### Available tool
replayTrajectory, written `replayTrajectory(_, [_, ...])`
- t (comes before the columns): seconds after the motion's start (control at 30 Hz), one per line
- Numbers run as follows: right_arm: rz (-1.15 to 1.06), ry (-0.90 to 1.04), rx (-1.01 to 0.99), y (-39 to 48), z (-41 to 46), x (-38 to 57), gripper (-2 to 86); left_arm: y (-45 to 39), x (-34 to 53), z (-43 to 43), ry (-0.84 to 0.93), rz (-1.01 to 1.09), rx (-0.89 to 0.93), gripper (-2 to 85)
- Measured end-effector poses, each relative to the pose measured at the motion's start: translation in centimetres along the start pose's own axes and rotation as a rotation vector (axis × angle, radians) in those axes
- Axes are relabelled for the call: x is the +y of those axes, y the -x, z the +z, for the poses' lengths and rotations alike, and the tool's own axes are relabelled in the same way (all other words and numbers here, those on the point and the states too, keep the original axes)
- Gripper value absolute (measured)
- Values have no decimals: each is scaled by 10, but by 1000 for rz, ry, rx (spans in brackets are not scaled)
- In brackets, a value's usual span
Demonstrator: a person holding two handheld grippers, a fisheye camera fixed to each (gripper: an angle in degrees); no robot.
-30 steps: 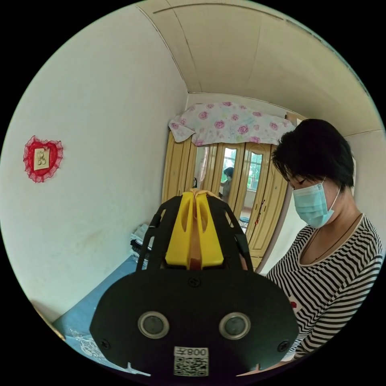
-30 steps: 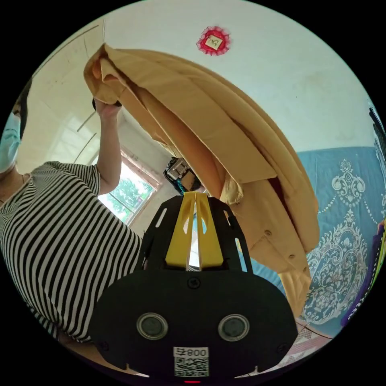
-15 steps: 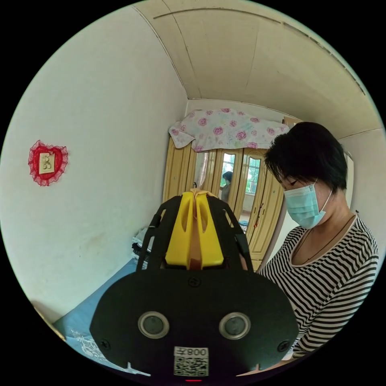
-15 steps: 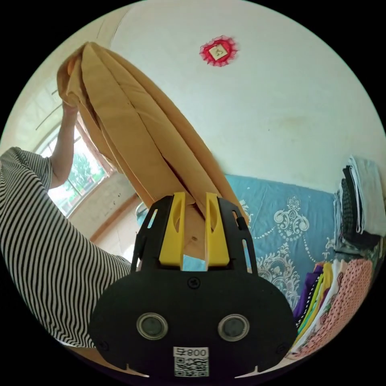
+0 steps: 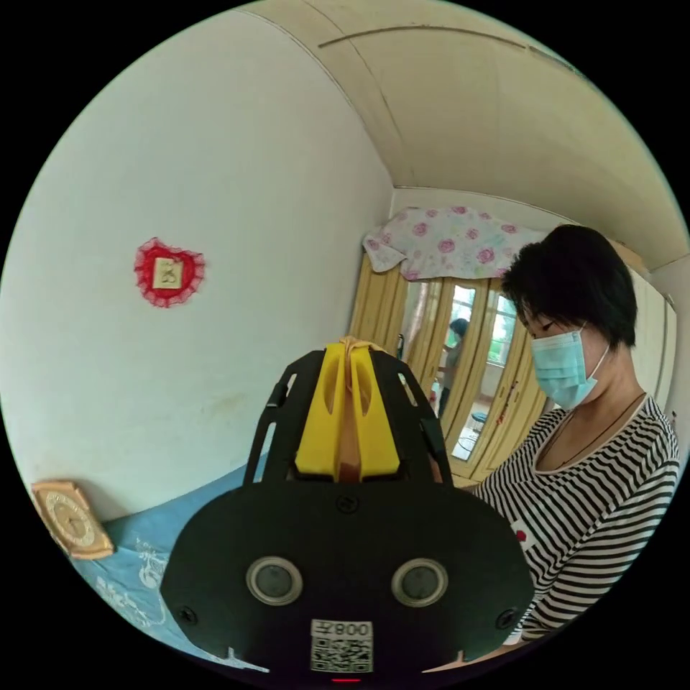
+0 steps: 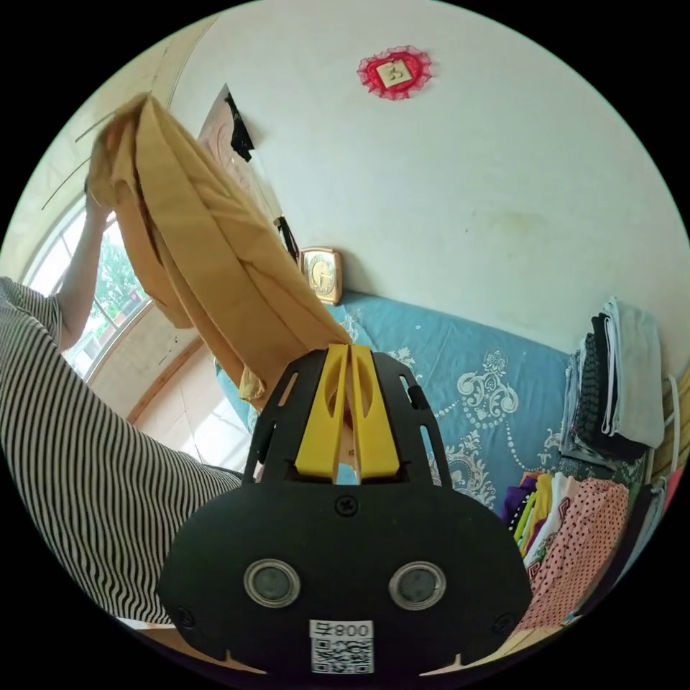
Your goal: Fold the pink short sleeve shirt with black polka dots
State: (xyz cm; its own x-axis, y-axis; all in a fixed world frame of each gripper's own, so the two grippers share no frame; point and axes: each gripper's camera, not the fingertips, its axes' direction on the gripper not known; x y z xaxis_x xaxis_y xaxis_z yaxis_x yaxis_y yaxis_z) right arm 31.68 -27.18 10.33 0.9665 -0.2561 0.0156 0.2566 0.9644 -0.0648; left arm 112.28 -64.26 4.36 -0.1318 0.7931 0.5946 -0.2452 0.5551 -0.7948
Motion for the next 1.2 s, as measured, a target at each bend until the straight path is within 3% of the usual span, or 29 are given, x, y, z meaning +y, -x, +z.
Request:
replayTrajectory(0.13, [-14,-73,39,3,-47,-16,4,9,68,-49,32,-105,-199,6])
replayTrajectory(0.33, [-80,-99,76,28,-84,-45,4,11,176,-92,97,-294,-330,5])
replayTrajectory(0.8, [-247,-126,14,124,-136,-77,4,-90,303,-155,83,-222,-377,6])
replayTrajectory(1.2, [-352,-246,-73,202,-162,-66,4,-155,384,-147,-4,-131,-266,7])
